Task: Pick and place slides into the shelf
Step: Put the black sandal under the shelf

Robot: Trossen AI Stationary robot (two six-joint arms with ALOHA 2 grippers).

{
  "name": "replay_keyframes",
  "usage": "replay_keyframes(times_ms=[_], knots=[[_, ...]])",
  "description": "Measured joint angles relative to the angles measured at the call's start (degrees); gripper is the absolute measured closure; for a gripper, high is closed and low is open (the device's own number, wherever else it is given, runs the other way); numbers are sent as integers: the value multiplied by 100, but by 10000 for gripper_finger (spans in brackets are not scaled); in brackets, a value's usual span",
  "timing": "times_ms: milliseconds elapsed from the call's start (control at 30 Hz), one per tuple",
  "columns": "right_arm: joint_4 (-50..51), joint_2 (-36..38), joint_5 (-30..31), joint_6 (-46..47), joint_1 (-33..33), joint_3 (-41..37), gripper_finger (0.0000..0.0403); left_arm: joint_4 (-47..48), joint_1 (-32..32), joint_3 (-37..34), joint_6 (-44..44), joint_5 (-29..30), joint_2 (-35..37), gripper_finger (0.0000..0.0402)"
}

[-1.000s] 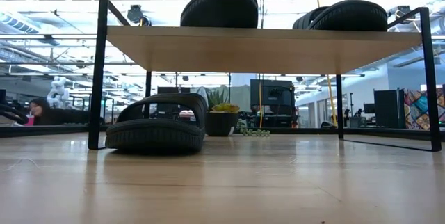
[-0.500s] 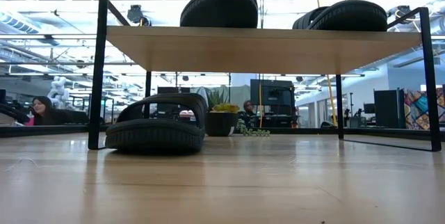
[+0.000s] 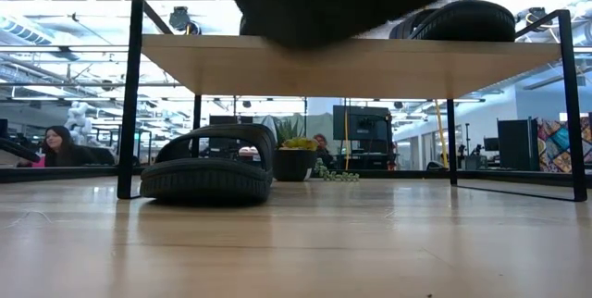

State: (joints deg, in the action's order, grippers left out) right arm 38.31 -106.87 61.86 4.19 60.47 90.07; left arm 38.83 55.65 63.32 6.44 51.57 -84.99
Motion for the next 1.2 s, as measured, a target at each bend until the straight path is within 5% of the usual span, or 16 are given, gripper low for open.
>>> replay_keyframes(times_ms=[167,467,1200], knots=[[1251,-11,-595,1279,-179,6,403,-13,-12,-32,72,3,0,371],[2161,-24,-825,1679,-583,6,403,-187,-12,-32,-27,-1,-1,399],[4179,-879,-1066,3705,-1070,-5,403,-205,-12,-33,-24,-9,-2,384]])
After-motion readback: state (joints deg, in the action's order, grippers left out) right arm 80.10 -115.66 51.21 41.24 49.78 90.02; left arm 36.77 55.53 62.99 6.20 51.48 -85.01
